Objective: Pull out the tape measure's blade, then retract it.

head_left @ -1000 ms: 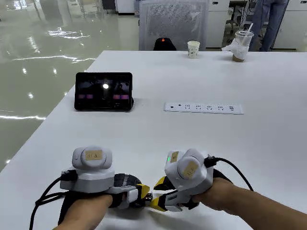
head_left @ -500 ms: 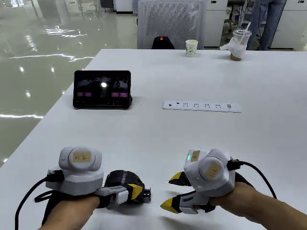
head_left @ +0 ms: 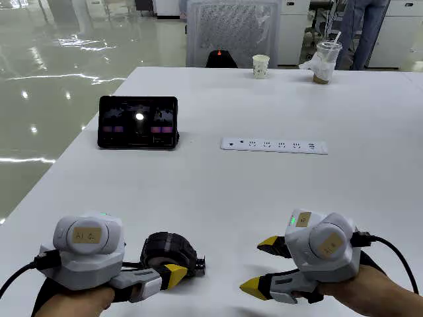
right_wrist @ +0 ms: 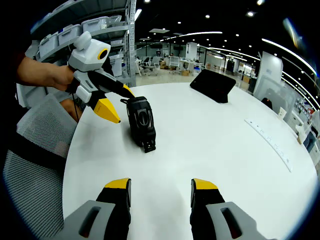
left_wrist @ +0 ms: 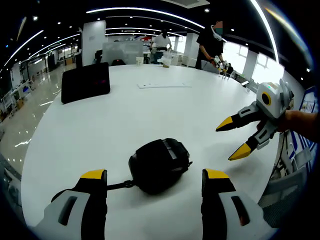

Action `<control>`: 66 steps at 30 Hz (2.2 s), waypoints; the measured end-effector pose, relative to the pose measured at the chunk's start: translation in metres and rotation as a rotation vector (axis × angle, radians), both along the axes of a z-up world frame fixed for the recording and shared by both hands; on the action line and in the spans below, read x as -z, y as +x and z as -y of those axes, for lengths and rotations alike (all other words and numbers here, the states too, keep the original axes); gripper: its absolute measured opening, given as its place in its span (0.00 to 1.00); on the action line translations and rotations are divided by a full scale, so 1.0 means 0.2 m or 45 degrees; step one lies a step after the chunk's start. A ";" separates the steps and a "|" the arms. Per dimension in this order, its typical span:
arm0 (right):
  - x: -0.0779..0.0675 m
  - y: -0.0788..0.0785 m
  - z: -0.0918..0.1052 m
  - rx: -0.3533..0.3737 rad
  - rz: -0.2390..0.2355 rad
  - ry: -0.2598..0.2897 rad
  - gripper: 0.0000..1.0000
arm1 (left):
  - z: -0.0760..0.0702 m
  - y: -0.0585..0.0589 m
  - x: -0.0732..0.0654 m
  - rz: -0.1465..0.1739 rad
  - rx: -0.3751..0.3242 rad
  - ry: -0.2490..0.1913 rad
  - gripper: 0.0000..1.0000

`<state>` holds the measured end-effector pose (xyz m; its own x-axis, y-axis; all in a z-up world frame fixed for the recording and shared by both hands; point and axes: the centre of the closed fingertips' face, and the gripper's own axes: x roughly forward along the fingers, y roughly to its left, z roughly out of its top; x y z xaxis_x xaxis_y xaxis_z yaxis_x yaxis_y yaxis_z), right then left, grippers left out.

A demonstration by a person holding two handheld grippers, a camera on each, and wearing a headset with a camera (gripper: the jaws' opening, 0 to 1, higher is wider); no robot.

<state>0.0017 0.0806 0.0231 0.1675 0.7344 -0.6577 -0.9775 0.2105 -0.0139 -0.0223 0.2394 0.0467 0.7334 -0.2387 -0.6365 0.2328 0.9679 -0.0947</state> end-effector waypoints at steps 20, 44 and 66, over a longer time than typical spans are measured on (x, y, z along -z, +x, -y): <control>-0.04 -0.08 0.24 0.167 -0.013 0.126 0.63 | -0.02 -0.10 -0.01 0.087 0.099 0.003 0.79; -0.08 -0.16 0.36 0.273 0.013 0.216 0.83 | 0.02 -0.22 -0.03 0.141 0.218 -0.019 0.86; -0.11 -0.20 0.39 0.321 0.001 0.275 0.99 | 0.01 -0.24 -0.06 0.187 0.273 -0.020 0.97</control>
